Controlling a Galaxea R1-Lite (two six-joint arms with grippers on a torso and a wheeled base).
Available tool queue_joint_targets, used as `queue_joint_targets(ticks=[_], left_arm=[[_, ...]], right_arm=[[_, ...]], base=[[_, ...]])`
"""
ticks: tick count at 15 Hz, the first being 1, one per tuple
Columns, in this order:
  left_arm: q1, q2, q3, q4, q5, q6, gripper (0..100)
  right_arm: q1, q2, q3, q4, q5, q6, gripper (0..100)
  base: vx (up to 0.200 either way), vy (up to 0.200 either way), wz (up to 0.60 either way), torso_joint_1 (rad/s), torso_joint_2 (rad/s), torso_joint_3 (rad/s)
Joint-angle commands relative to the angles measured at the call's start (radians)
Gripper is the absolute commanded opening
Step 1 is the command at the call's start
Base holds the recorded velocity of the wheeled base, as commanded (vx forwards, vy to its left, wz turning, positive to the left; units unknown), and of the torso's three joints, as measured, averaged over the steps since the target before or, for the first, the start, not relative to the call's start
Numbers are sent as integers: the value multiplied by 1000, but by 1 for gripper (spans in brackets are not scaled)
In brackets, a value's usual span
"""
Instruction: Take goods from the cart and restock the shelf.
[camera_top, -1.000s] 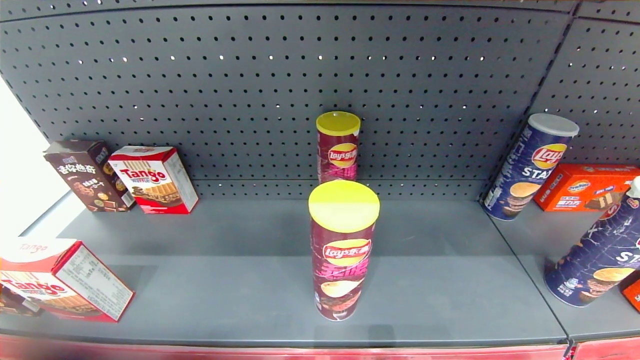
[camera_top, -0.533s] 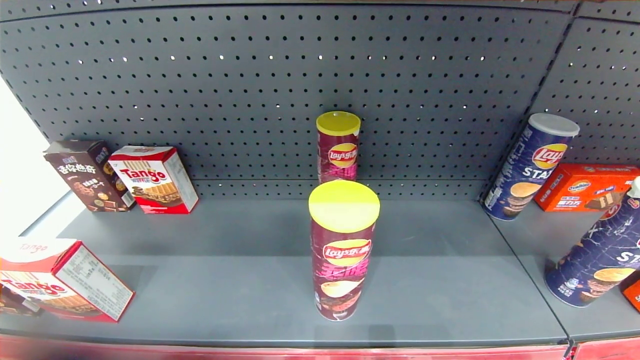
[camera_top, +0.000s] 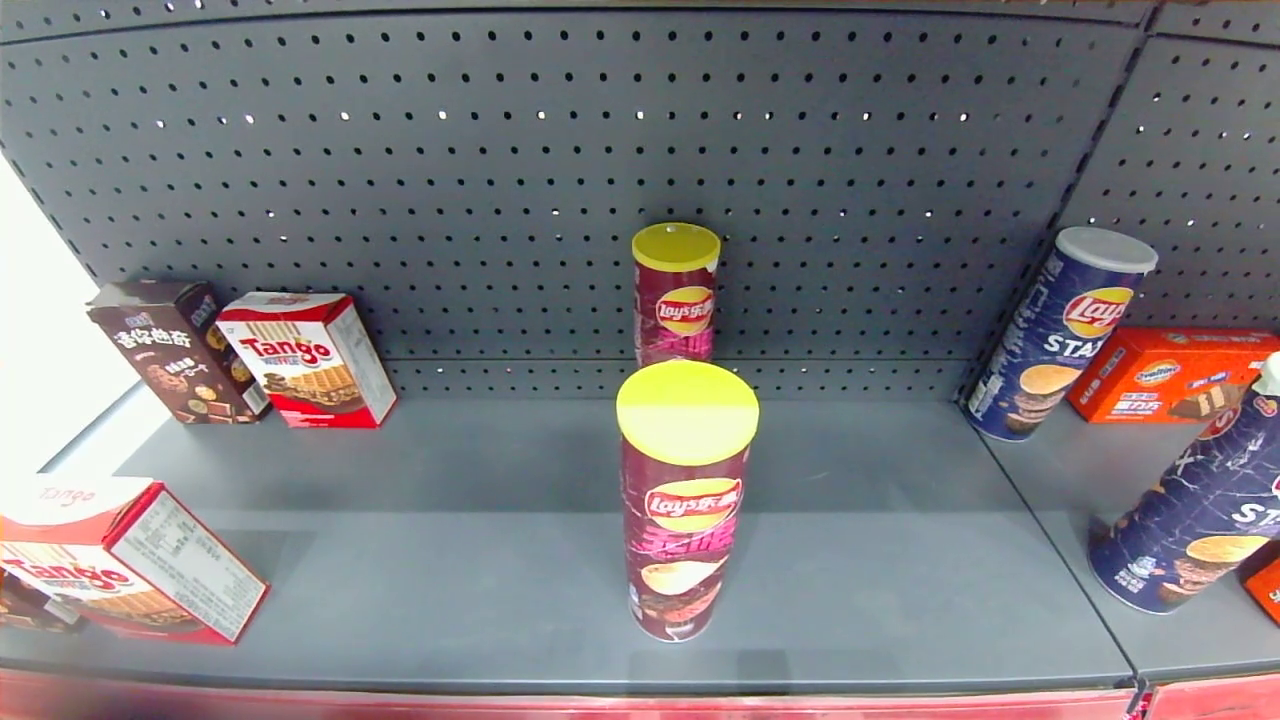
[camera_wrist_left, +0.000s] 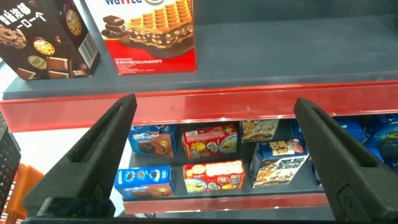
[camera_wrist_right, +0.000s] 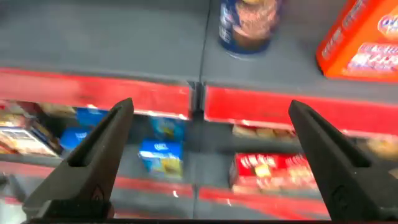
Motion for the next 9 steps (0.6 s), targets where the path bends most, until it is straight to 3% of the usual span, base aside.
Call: queue_joint_targets(ticks=[1,2,3,4,6,9], left_arm=[[0,1,-1,0,0,1,100],[0,1,0,0,0,1,100],[0,1,0,0,1,0,100],[0,1,0,-2,1,0,100],[0,1,0,0,0,3,100],[0,1,0,0,0,3,100]], right_arm=[[-39,-94,-1,1,127,12,100],[-40,-94,-2,9,44,32,100],[-39,-94,7,-11,-219,49,100],[-37,-94,16,-34,-335,52,100],[-36,-94,33,-22,15,12,100],[-37,-94,31,-11,-50,81,100]], base=[[0,0,0,0,0,0],[0,0,0,0,0,0],[0,0,0,0,0,0],[0,0,0,0,0,0],[0,0,0,0,0,0],[0,0,0,0,0,0]])
